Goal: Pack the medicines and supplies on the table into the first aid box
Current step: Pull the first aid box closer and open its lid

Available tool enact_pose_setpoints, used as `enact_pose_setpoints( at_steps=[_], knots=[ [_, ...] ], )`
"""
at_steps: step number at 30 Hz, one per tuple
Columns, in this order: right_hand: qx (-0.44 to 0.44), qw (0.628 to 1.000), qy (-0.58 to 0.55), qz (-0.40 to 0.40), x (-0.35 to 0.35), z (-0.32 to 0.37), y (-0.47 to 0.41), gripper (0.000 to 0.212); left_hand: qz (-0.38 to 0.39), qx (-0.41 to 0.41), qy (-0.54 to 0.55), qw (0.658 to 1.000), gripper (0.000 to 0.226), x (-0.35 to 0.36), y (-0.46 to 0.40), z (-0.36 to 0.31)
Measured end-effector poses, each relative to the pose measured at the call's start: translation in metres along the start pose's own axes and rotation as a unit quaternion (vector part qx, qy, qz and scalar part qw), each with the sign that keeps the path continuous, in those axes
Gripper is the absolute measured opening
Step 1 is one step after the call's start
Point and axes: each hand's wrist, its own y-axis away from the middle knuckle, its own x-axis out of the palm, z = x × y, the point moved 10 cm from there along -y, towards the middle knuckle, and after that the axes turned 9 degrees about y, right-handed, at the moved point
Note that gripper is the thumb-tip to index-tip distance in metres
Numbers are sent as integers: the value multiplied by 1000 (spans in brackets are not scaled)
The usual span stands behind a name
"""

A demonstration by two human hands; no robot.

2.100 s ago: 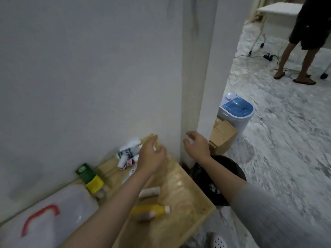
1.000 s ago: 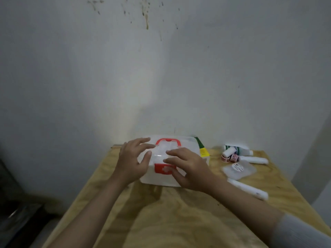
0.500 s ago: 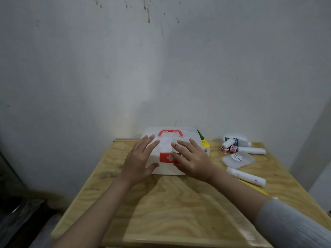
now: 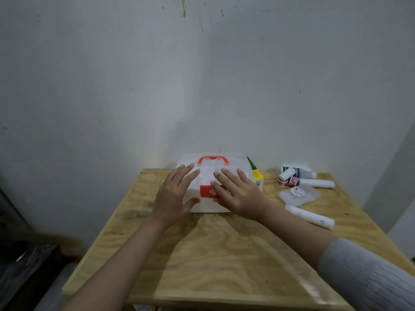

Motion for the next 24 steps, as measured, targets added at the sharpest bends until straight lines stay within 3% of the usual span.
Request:
enact_pose_setpoints(
  at_steps=[11, 17, 24],
  knots=[
    [-41, 999, 24, -9, -2, 8, -8, 31, -9, 0, -3, 1000, 75, 1, 0, 0],
    [80, 996, -25, -4, -3, -1, 5, 27, -3, -8, -2, 1000, 76, 3, 0, 3],
    [95, 995, 14, -27, 6, -7, 20, 48, -1, -10, -6, 1000, 77, 3, -1, 4]
  ],
)
